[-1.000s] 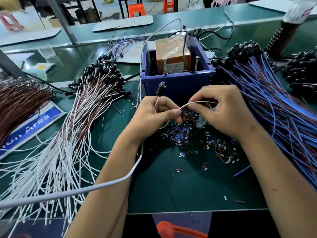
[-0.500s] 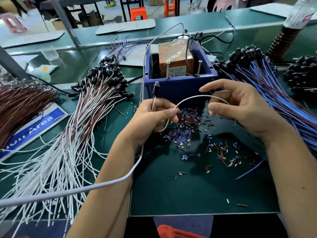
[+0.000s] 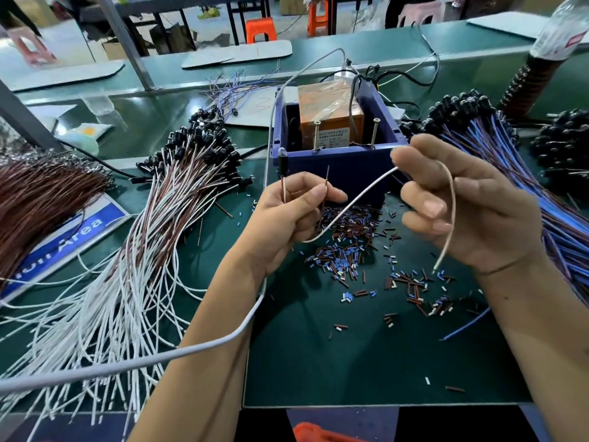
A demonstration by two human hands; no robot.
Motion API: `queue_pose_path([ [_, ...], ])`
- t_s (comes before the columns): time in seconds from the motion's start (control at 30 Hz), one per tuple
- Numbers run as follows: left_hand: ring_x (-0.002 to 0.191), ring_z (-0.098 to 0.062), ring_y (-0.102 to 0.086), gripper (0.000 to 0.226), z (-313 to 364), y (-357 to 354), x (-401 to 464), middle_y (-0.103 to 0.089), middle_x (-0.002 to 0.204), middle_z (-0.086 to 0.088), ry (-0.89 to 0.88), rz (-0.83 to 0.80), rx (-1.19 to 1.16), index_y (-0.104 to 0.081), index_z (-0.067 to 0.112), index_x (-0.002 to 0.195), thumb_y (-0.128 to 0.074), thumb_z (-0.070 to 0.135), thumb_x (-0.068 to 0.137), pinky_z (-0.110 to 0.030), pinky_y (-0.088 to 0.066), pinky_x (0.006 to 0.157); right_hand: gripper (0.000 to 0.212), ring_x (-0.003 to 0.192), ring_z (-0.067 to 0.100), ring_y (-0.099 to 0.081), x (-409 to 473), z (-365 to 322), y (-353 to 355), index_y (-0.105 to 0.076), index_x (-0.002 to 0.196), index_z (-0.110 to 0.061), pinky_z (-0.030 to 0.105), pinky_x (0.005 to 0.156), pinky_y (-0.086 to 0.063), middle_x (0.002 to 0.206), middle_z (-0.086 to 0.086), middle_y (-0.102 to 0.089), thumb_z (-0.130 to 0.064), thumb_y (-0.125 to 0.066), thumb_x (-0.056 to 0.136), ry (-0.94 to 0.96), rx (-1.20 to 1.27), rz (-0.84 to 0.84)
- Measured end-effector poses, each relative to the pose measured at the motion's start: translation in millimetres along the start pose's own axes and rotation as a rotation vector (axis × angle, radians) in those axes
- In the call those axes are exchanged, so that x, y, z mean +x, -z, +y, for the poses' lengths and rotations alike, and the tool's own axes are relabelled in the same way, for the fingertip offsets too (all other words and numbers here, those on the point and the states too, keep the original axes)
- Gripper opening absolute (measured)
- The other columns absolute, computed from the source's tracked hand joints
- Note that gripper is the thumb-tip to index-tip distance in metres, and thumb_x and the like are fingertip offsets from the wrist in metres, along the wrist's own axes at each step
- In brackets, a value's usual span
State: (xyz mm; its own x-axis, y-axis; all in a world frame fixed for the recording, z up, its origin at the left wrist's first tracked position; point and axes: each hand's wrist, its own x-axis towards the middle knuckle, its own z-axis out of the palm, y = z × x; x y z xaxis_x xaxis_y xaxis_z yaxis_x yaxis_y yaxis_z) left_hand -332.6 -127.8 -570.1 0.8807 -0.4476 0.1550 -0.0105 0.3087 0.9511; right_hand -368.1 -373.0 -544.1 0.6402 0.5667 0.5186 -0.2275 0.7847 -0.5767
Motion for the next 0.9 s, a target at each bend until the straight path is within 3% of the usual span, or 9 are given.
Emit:
queue_pose_path([
  [0.13,0.046,0.003,-0.027,0.028,6,0,-3,-0.068,0.13,-0.012,-0.076,-0.041,-0.08,-0.071,0.019,0.088,-0.049,0.011,0.104,-0.009,-0.027,0.041,0.055,0.096,0.038,-0.059,2,2,0,-0.032,0.152,0.015,0.039,0.072,-0.042,0.158,0.034,-0.038,0.006,-0.04,0.098,-0.033,0.106,0.005],
  [0.37,0.046,0.0,-0.019,0.032,10,-5,-6,-0.07,0.129,-0.009,-0.091,-0.052,-0.129,-0.07,0.019,0.089,-0.044,0.013,0.106,-0.008,-0.022,0.038,0.031,0.067,0.016,-0.068,8,21,7,-0.075,0.118,-0.016,0.02,0.053,-0.045,0.122,0.011,-0.076,-0.031,-0.053,0.102,-0.09,-0.561,0.288],
  [0.47,0.047,-0.003,-0.015,0.025,9,-7,-6,-0.074,0.093,0.007,-0.085,-0.092,-0.161,-0.07,0.019,0.09,-0.051,0.016,0.105,-0.009,-0.02,0.038,0.035,0.064,0.018,-0.068,11,26,7,-0.076,0.117,-0.016,0.023,0.049,-0.04,0.126,0.012,-0.074,-0.017,-0.045,0.101,-0.117,-0.537,0.323],
  [0.53,0.048,-0.003,-0.015,0.023,9,-8,-7,-0.057,0.065,0.018,-0.082,-0.101,-0.159,-0.072,0.021,0.09,-0.054,0.018,0.104,-0.008,-0.021,0.038,0.039,0.066,0.016,-0.068,13,26,6,-0.074,0.123,-0.015,0.021,0.049,-0.041,0.136,0.012,-0.069,-0.014,-0.044,0.099,-0.117,-0.484,0.302],
  [0.57,0.048,-0.003,-0.015,0.028,9,-9,-7,-0.06,0.068,0.018,-0.083,-0.099,-0.156,-0.072,0.022,0.09,-0.049,0.015,0.106,-0.008,-0.021,0.039,0.035,0.066,0.015,-0.068,13,27,7,-0.074,0.124,-0.015,0.02,0.05,-0.042,0.138,0.014,-0.068,-0.016,-0.048,0.1,-0.093,-0.492,0.305],
  [0.63,0.048,-0.003,-0.015,0.035,9,-9,-7,-0.075,0.111,0.004,-0.091,-0.108,-0.18,-0.069,0.018,0.091,-0.039,0.01,0.108,-0.009,-0.019,0.038,0.028,0.064,0.014,-0.067,13,31,10,-0.075,0.121,-0.015,0.018,0.049,-0.044,0.133,0.017,-0.069,-0.026,-0.059,0.1,-0.043,-0.567,0.366],
  [0.7,0.048,-0.002,-0.015,0.035,11,-10,-8,-0.06,0.145,-0.011,-0.107,-0.105,-0.197,-0.067,0.017,0.091,-0.037,0.01,0.108,-0.009,-0.019,0.038,0.029,0.058,0.015,-0.065,14,36,10,-0.079,0.107,-0.019,0.019,0.045,-0.042,0.119,0.018,-0.076,-0.04,-0.061,0.098,-0.048,-0.674,0.489],
  [0.8,0.048,-0.002,-0.016,0.035,13,-10,-8,-0.056,0.148,-0.015,-0.118,-0.102,-0.192,-0.068,0.017,0.09,-0.039,0.01,0.107,-0.008,-0.022,0.038,0.055,0.043,0.019,-0.055,15,39,10,-0.08,0.09,-0.015,0.022,0.04,-0.037,0.079,0.017,-0.077,-0.054,-0.045,0.104,-0.169,-0.809,0.569],
  [0.9,0.047,-0.003,-0.013,0.032,11,-11,-7,-0.058,0.145,-0.019,-0.071,-0.127,-0.147,-0.069,0.018,0.091,-0.042,0.011,0.106,-0.011,-0.017,0.038,0.063,0.036,0.014,-0.042,14,42,5,-0.077,0.077,-0.013,0.02,0.039,-0.032,0.046,0.009,-0.058,-0.055,-0.04,0.107,-0.34,-0.945,0.424],
])
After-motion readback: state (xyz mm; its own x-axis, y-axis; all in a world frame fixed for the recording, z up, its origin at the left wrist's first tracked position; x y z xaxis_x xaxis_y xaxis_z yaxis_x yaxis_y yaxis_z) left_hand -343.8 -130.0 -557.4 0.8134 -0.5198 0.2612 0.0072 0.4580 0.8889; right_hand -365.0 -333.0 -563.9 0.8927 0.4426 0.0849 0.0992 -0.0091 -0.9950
